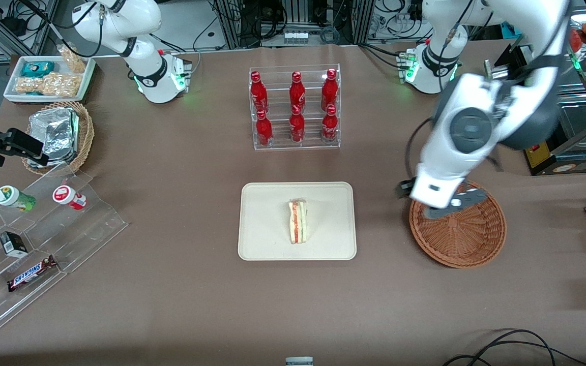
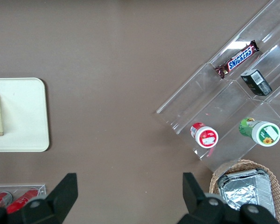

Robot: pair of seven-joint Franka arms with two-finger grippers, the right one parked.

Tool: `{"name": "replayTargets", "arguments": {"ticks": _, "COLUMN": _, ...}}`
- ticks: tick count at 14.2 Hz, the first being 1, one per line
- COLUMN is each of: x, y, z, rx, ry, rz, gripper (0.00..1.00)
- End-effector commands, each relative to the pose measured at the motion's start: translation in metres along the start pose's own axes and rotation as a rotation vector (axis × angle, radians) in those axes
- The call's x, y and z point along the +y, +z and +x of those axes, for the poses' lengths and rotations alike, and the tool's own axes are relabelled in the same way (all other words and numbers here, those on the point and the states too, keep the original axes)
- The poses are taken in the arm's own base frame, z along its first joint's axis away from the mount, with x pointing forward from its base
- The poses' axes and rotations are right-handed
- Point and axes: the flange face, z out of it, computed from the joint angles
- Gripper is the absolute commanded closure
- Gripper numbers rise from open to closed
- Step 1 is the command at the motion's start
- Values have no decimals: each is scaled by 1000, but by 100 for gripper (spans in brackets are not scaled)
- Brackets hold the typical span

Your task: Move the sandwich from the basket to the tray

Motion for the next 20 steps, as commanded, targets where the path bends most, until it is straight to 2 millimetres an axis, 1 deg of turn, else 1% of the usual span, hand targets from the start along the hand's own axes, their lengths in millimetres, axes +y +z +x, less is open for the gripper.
{"name": "replayTargets", "arguments": {"ticks": 1, "x": -63, "y": -16, "z": 7, "rx": -55, "ry": 88, "rz": -16, "gripper": 0}}
{"name": "replayTargets", "arguments": {"ticks": 2, "x": -78, "y": -20, "z": 12, "rx": -58, "ry": 109, "rz": -29, "gripper": 0}}
{"name": "replayTargets", "arguments": {"ticks": 3, "x": -85, "y": -26, "z": 11, "rx": -52, "ry": 129, "rz": -31, "gripper": 0}}
{"name": "replayTargets", "arguments": {"ticks": 4, "x": -91, "y": -31, "z": 9, "rx": -47, "ry": 148, "rz": -30, "gripper": 0}}
{"name": "replayTargets", "arguments": {"ticks": 5, "x": -103, "y": -39, "z": 8, "rx": -46, "ry": 168, "rz": -30, "gripper": 0}}
{"name": "replayTargets", "arguments": {"ticks": 6, "x": -109, "y": -48, "z": 5, "rx": -34, "ry": 191, "rz": -30, "gripper": 0}}
{"name": "replayTargets", "arguments": {"ticks": 7, "x": -123, "y": -57, "z": 4, "rx": -18, "ry": 192, "rz": -32, "gripper": 0}}
{"name": "replayTargets", "arguments": {"ticks": 11, "x": -144, "y": -88, "z": -13, "rx": 20, "ry": 258, "rz": -41, "gripper": 0}}
{"name": "replayTargets", "arguments": {"ticks": 13, "x": -158, "y": -95, "z": -17, "rx": 7, "ry": 313, "rz": -80, "gripper": 0}}
{"name": "replayTargets", "arguments": {"ticks": 15, "x": -170, "y": -98, "z": -15, "rx": 9, "ry": 373, "rz": -96, "gripper": 0}}
{"name": "replayTargets", "arguments": {"ticks": 17, "x": -172, "y": -109, "z": -11, "rx": 46, "ry": 391, "rz": -108, "gripper": 0}}
{"name": "replayTargets", "arguments": {"ticks": 18, "x": -175, "y": -120, "z": -8, "rx": 67, "ry": 386, "rz": -134, "gripper": 0}}
{"name": "replayTargets", "arguments": {"ticks": 19, "x": -187, "y": -123, "z": 1, "rx": 74, "ry": 369, "rz": -157, "gripper": 0}}
{"name": "replayTargets", "arguments": {"ticks": 20, "x": -186, "y": -127, "z": 6, "rx": 83, "ry": 379, "rz": -164, "gripper": 0}}
